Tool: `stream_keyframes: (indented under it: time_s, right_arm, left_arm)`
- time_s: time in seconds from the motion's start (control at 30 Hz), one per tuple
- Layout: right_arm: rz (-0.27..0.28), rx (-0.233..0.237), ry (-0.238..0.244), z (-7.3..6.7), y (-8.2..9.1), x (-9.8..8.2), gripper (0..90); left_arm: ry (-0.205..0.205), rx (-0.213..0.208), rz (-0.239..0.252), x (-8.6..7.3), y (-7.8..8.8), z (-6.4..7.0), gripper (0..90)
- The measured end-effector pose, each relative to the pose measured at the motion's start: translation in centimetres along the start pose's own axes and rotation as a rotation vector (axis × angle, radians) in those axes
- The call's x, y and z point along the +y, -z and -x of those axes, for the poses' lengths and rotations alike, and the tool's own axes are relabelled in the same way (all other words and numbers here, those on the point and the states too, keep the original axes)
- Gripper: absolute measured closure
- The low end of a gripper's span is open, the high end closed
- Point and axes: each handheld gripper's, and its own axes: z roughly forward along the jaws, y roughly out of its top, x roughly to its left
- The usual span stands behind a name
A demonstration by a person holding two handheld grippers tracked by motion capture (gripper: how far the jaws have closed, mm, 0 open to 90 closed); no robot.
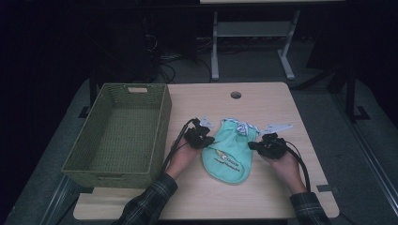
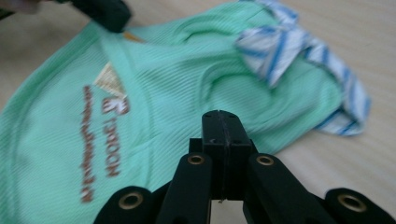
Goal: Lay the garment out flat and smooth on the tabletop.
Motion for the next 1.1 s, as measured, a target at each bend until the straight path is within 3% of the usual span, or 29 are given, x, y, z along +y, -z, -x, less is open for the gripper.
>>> stream_keyframes:
  time_s: [0.27, 0.57, 1.1]
  right_arm:
    - [-0.035, 0.038, 0.018, -1.8, -0.5, -1.3, 89.9]
    - [-0.074, 0.038, 0.028, -2.2, -1.1, -1.8, 89.9]
    - [-0.079, 0.004, 0.012, -1.5, 0.3, -2.9, 89.9]
  left_arm:
    - [-0.008, -0.007, -0.031, -0.4, -0.9, -0.2, 89.5]
    - [-0.040, -0.024, -0.064, -0.5, -1.0, 0.4, 89.5]
    - [-0.102, -0.109, -0.088, -1.9, 0.2, 4.0, 89.5]
